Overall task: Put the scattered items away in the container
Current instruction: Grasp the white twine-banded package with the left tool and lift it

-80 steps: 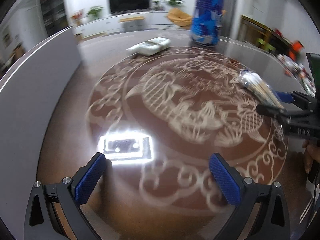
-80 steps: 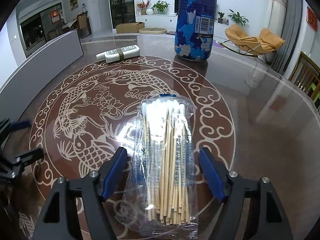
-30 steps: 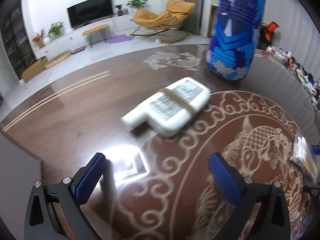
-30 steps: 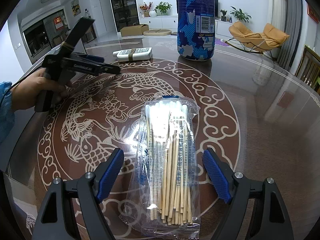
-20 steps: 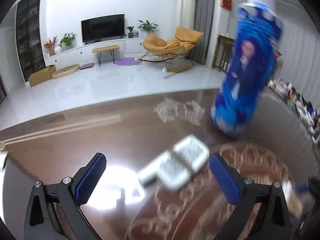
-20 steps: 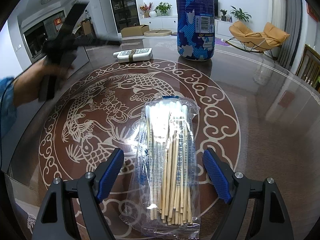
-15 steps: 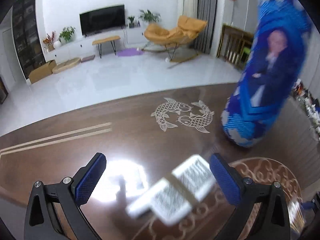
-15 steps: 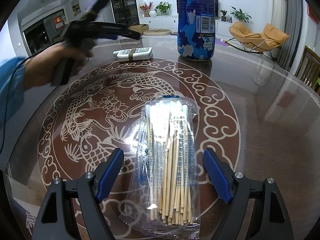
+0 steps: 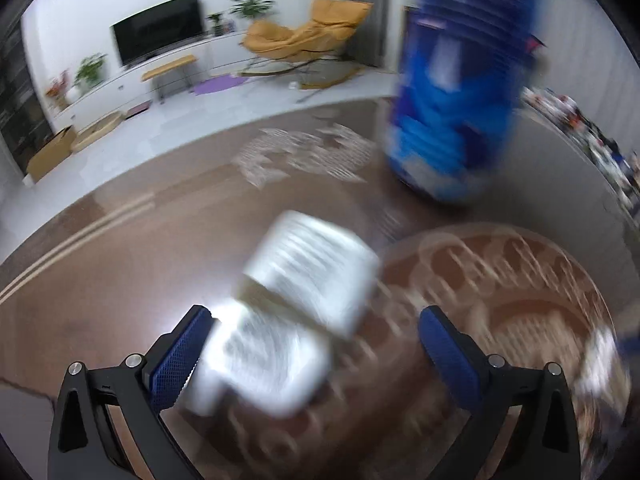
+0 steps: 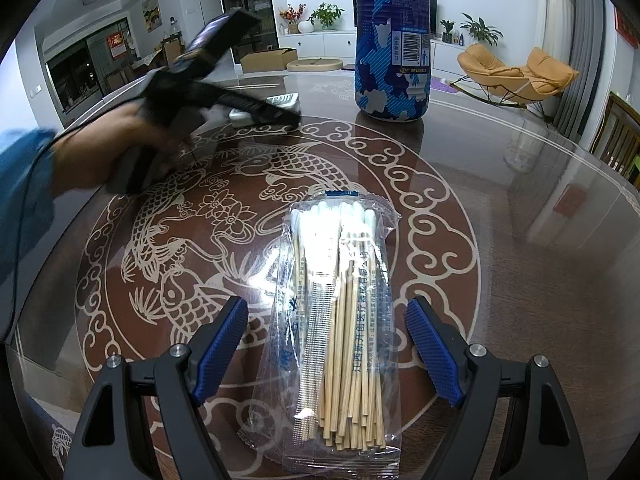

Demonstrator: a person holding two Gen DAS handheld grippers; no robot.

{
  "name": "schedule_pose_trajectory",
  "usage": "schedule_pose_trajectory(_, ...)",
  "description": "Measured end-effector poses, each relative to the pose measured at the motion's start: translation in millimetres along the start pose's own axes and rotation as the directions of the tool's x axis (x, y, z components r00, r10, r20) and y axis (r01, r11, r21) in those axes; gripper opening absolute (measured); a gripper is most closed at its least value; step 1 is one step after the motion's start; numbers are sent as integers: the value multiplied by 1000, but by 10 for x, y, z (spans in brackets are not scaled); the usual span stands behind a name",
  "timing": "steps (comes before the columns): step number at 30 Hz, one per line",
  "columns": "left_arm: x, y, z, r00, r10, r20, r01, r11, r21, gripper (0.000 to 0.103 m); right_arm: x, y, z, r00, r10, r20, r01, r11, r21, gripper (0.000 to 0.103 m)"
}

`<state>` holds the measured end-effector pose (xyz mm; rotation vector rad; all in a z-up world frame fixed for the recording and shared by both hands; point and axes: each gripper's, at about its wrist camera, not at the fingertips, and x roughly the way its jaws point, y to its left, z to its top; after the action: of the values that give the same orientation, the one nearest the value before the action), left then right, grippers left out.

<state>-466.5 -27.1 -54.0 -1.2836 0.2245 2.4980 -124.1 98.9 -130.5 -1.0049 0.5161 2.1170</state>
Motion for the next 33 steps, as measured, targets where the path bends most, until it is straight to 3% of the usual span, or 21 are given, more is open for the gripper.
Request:
schedule_pose_trajectory(5,-312,-284,-424,997,-73,-3,73,993,96,103,6,3,1,1000,-5,-1,5,1000,-1,83)
schedule_pose_trajectory(10,-532,-280,-700,1000,-26,-12,26,1000,-10,103,9,2,3,1000,-7,-1,7,1000,0,83)
schedule_pose_trajectory(14,-498,-146,-538,999,45,-30,-46,998,-43,103,8,1,2,1000,-8,-1,8,1000,2,83)
schedule_pose_trajectory(17,-373,-29,-329,999,-7,-38,0,986,-169,103,8,2,3,1000,-9,-1,9,1000,3,83)
schedule_pose_trajectory(20,-330,45,-53,1000,-3,21,9,957,-290,103,10,-3,5,1000,-8,0,8,1000,6,83)
schedule_pose_trajectory(25,-63,90,164,992,122,-41,-129,921,-368,103,15,-8,8,1000,-5,2,5,1000,12,83)
schedule_pose_trajectory(29,94,75,144,962,248,-111,-271,888,-371,103,11,-7,12,1000,-6,4,6,1000,17,83)
schedule_pose_trajectory(33,97,71,86,958,272,-87,-284,875,-393,103,2,-4,4,1000,-8,5,8,1000,22,83)
